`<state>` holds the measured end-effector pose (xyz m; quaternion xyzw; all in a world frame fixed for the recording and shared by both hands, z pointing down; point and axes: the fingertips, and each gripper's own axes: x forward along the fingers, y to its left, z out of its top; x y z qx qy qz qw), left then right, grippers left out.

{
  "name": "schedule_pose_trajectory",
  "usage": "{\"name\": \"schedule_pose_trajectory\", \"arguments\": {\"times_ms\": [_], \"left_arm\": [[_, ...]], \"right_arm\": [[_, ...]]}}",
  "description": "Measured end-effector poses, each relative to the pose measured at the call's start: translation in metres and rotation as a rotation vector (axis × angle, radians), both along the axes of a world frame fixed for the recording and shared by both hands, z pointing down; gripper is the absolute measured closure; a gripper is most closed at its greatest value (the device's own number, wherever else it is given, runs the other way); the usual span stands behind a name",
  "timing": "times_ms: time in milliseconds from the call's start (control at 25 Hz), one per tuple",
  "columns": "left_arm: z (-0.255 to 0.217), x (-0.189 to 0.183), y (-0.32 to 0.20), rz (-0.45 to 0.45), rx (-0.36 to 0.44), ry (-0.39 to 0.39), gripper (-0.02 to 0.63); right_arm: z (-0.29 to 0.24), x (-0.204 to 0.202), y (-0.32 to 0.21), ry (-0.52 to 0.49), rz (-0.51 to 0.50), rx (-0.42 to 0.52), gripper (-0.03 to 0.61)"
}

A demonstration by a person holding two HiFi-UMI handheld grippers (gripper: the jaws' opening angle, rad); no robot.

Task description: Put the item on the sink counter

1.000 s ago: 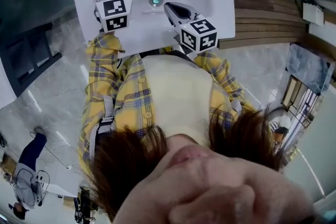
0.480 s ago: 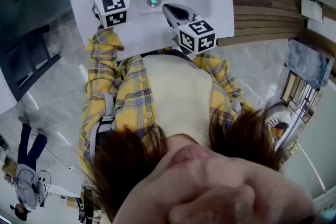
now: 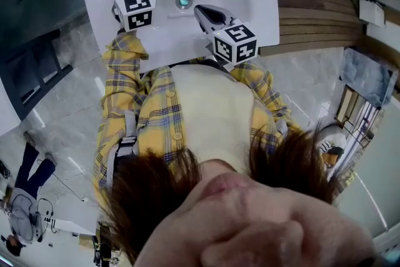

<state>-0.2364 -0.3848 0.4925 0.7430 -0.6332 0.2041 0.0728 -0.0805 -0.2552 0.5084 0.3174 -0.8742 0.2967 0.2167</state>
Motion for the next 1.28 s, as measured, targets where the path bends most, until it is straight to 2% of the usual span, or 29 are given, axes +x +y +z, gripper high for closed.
{"name": "schedule_pose_trajectory", "arguments": {"times_ms": [600,1280], "left_arm": [[-0.003,0.003,0.010,-0.015,-0.020,-0.004,0.266],[-0.003,0.000,0.048,-0.025,-0.065,0.010,0.268]], "right_arm": [[-0.008,0.005,0.004,-0.013,-0.015,0.017,0.565],[-0.017,-0.001,0.016,-0.039,-0.052,0.048,0.565]]}}
